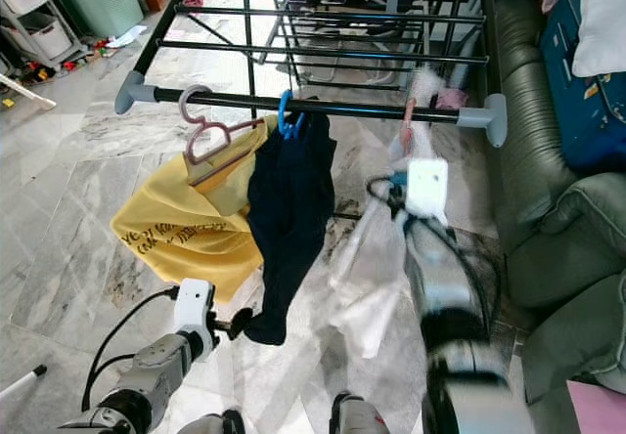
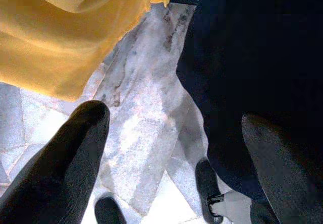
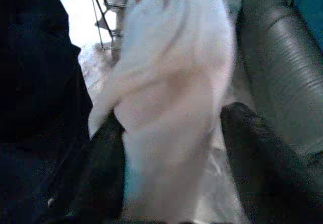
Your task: Hang hanger
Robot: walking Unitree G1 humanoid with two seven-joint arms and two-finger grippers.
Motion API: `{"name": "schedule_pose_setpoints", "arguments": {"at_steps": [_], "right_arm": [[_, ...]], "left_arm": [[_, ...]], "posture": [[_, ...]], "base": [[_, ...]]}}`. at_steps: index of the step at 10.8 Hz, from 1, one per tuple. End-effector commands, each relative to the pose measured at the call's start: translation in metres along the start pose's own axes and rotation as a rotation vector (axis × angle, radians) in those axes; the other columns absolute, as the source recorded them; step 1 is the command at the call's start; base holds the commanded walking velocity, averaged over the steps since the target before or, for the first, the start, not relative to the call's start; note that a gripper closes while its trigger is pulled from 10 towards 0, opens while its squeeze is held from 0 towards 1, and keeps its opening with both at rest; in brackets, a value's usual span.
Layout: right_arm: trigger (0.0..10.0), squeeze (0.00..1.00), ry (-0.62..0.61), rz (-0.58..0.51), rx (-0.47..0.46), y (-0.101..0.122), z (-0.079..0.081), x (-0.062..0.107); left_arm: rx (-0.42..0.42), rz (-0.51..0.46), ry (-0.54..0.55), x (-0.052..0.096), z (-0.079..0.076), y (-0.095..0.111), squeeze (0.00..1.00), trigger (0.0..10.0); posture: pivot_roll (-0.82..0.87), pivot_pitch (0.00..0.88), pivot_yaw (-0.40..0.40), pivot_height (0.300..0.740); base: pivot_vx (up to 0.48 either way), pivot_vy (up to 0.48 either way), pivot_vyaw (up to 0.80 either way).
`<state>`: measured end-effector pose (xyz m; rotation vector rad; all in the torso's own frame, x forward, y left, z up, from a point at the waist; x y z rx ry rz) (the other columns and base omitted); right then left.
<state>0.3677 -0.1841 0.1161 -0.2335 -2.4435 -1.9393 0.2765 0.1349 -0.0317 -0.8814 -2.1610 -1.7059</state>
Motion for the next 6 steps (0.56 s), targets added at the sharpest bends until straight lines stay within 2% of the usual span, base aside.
{"name": "schedule_pose_setpoints", "arguments": {"at_steps": [1, 2, 4, 6], "right_arm": [[10.0, 1.0, 0.004, -0.05, 0.018, 0.004, 0.006, 0.004], [10.0, 1.0, -0.004, -0.102, 0.058, 0.003, 0.008, 0.012], [10.0, 1.0, -0.07, -0.156, 0.134, -0.007, 0.003, 0.024], [10.0, 1.0, -0.157, -0.141, 0.172, -0.024, -0.007, 0.034]], "left_arm": [[-0.008, 0.045, 0.023, 0.004, 0.005, -0.01, 0.0, 10.0], [-0.019, 0.054, 0.027, 0.004, 0.007, -0.012, 0.0, 10.0], [-0.037, 0.081, 0.042, 0.007, 0.011, -0.018, 0.0, 10.0], [-0.045, 0.094, 0.049, 0.008, 0.013, -0.02, 0.0, 10.0]], "posture": [[-0.25, 0.153, 0.063, 0.74], [-0.25, 0.152, 0.068, 0.74], [-0.26, 0.149, 0.069, 0.74], [-0.26, 0.144, 0.068, 0.74]], "base": [[0.0, 0.0, 0.0], [0.0, 0.0, 0.0], [0.0, 0.0, 0.0], [0.0, 0.0, 0.0]]}}
Point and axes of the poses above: a point about 5 cm out from each wrist's last joint towards the gripper, its own x axis pointing back from the gripper into the wrist, its own y axis along the axis of the wrist's last joint, z = x × y, the point moved 1 cm from there along -x, pointing out of the wrist towards the gripper, and after that the axes turned 8 degrees about x, right-handed, at the moved point
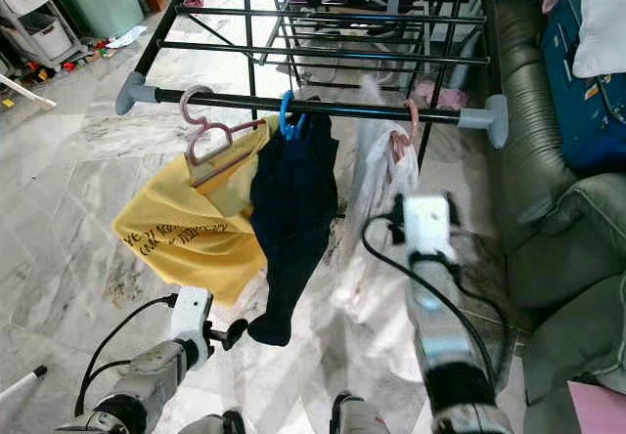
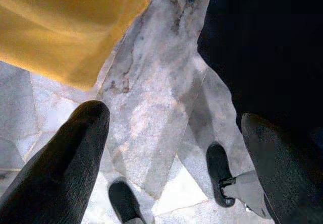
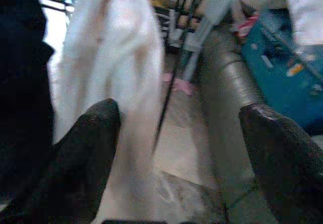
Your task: Hang hanger
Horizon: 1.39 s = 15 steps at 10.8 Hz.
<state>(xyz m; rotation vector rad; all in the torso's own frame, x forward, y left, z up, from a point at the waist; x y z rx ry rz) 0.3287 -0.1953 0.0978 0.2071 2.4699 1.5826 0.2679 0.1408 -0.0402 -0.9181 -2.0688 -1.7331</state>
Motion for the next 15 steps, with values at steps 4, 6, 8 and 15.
{"name": "schedule_pose_setpoints", "arguments": {"at_steps": [4, 6, 8, 15], "right_arm": [[10.0, 1.0, -0.058, 0.165, 0.16, -0.066, 0.001, 0.049], [10.0, 1.0, 0.019, 0.237, 0.285, -0.098, 0.005, 0.075], [10.0, 1.0, 0.176, 0.372, 0.418, -0.136, 0.007, 0.113], [10.0, 1.0, 0.476, 0.874, -0.036, -0.178, 0.039, 0.173]], "left_arm": [[-0.023, 0.074, 0.049, 0.007, 0.011, -0.02, 0.0, 10.0], [-0.046, 0.102, 0.074, 0.01, 0.017, -0.025, 0.0, 10.0], [-0.06, 0.137, 0.077, 0.013, 0.02, -0.032, 0.0, 10.0], [-0.056, 0.271, 0.292, 0.034, 0.048, -0.064, 0.0, 10.0]], "posture": [[-0.26, 0.134, 0.066, 0.74], [-0.27, 0.126, 0.067, 0.74], [-0.26, 0.119, 0.06, 0.74], [-0.18, 0.081, 0.034, 0.74]], "base": [[0.0, 0.0, 0.0], [0.0, 0.0, 0.0], [0.0, 0.0, 0.0], [0.0, 0.0, 0.0]]}}
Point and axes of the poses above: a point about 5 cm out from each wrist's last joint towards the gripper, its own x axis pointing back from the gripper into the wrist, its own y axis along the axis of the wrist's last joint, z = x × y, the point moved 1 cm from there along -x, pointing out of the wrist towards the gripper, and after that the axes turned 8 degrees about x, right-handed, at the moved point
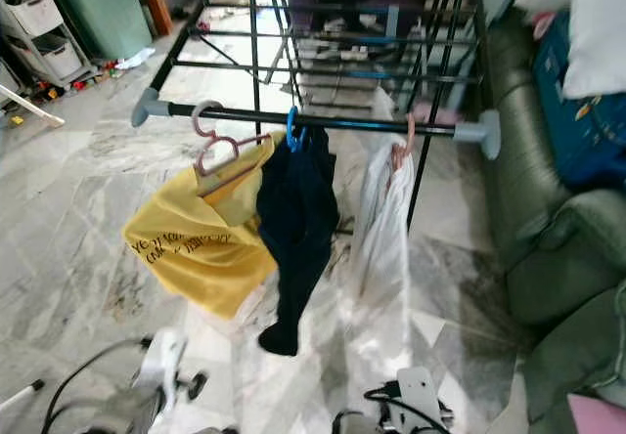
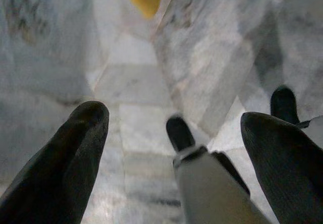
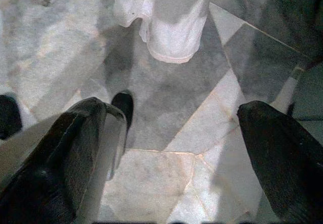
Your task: Hang hanger
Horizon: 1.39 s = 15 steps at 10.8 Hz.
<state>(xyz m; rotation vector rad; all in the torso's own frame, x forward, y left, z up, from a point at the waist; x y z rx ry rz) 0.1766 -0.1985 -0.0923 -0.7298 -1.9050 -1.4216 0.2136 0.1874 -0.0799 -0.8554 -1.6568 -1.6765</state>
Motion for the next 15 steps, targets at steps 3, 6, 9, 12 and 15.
{"name": "schedule_pose_setpoints", "arguments": {"at_steps": [3, 6, 9, 12, 15], "right_arm": [[10.0, 0.0, 0.057, 0.038, -0.043, 0.005, 0.009, -0.004], [10.0, 0.0, 0.098, 0.069, -0.05, 0.0, 0.021, -0.003], [10.0, 0.0, 0.083, 0.126, -0.029, -0.015, 0.011, 0.001], [10.0, 0.0, 0.107, 0.12, 0.012, -0.013, 0.017, 0.001], [10.0, 0.0, 0.132, 0.118, 0.008, -0.015, 0.027, 0.002]], "left_arm": [[0.04, 0.056, 0.046, 0.003, 0.011, -0.017, 0.0, 10.0], [0.017, 0.066, 0.057, 0.004, 0.013, -0.019, 0.0, 10.0], [-0.015, 0.071, 0.038, 0.005, 0.014, -0.022, 0.0, 10.0], [-0.032, 0.074, 0.045, 0.006, 0.019, -0.024, 0.0, 10.0], [-0.048, 0.081, 0.051, 0.007, 0.022, -0.026, 0.0, 10.0]], "posture": [[-0.16, 0.071, 0.031, 0.74], [-0.16, 0.071, 0.04, 0.74], [-0.17, 0.072, 0.049, 0.74], [-0.17, 0.069, 0.053, 0.74], [-0.17, 0.075, 0.061, 0.74]], "base": [[0.0, 0.0, 0.0], [0.0, 0.104, -0.77], [0.0, 0.344, -0.77], [0.0, 0.361, 0.53], [0.0, 0.359, 0.8]]}}
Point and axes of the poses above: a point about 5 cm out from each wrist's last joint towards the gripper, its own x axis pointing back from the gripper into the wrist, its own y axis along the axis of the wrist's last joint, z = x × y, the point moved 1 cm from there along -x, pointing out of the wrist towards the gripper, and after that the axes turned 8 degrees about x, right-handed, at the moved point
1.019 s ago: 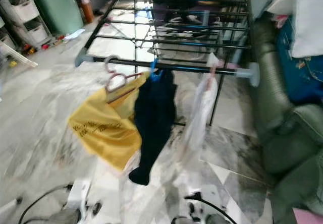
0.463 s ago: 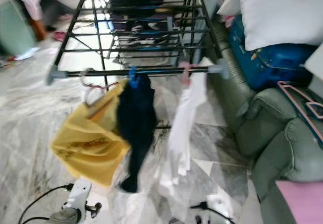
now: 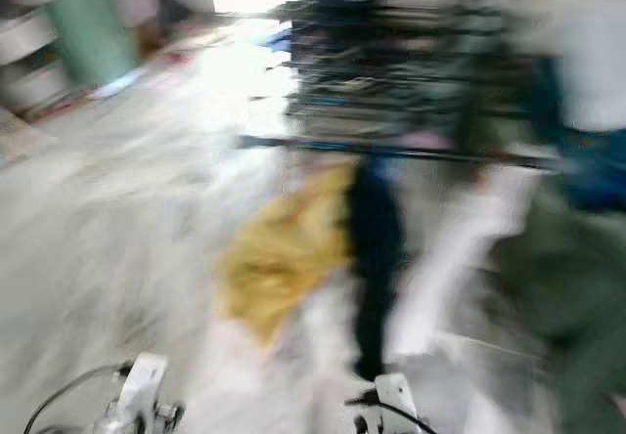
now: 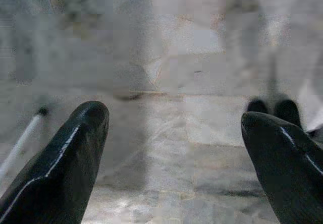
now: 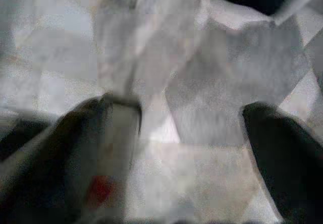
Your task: Hang hanger
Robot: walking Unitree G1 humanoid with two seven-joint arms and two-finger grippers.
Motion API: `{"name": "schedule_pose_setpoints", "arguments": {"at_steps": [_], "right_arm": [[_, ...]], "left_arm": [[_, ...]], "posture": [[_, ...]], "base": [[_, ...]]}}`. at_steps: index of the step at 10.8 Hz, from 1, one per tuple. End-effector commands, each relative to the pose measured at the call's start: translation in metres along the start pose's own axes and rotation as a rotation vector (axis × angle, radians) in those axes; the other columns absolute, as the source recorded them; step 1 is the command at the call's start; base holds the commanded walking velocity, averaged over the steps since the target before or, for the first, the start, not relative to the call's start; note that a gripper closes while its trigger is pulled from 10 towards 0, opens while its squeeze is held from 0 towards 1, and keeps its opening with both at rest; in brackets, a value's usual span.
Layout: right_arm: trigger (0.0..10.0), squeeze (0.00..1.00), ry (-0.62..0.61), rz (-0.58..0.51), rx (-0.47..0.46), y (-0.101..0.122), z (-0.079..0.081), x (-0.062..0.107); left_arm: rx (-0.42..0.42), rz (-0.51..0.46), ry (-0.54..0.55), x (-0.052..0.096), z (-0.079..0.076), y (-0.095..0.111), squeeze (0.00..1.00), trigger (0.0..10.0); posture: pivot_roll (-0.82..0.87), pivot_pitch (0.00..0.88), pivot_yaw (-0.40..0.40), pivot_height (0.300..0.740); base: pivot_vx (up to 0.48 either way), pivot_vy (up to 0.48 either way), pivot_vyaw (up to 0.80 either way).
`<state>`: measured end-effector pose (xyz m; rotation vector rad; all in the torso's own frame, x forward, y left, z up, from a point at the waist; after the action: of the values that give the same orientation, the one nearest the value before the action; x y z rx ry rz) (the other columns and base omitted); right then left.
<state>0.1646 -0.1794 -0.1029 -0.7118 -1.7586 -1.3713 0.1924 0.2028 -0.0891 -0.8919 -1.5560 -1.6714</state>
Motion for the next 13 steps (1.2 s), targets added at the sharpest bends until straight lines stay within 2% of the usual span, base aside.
{"name": "schedule_pose_setpoints", "arguments": {"at_steps": [1, 4, 10, 13], "right_arm": [[10.0, 0.0, 0.018, 0.019, 0.002, -0.005, 0.0049, 0.0005], [10.0, 0.0, 0.019, 0.012, -0.013, -0.0056, 0.0031, 0.001], [10.0, 0.0, 0.032, -0.001, -0.013, 0.0022, 0.0113, -0.0013], [10.0, 0.0, 0.035, -0.003, 0.02, 0.0, 0.0067, -0.0003]], "left_arm": [[-0.013, 0.012, 0.02, 0.0015, 0.008, -0.0042, 0.0, 10.0], [-0.02, -0.007, -0.011, 0.002, 0.0107, -0.0005, 0.0, 10.0], [-0.024, -0.01, -0.027, 0.0036, 0.017, -0.0014, 0.0, 10.0], [-0.013, -0.008, -0.032, 0.004, 0.0174, -0.003, 0.0, 10.0]], "posture": [[-0.17, 0.075, 0.063, 0.74], [-0.17, 0.075, 0.07, 0.74], [-0.16, 0.065, 0.074, 0.74], [-0.16, 0.071, 0.073, 0.74]], "base": [[0.0, 0.341, 0.46], [0.0, 0.0, 0.14], [0.0, 0.0, 0.0], [0.0, 0.0, 0.17]]}}
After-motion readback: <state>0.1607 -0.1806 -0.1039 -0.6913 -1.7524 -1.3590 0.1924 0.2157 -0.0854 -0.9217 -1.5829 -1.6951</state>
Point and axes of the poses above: a point about 5 cm out from each wrist's last joint towards the gripper, its own x axis pointing back from the gripper into the wrist, its own y axis along the axis of the wrist's last joint, z = x × y, the point moved 1 cm from there along -x, pointing out of the wrist towards the gripper, and after that the axes turned 8 degrees about x, right-handed, at the moved point
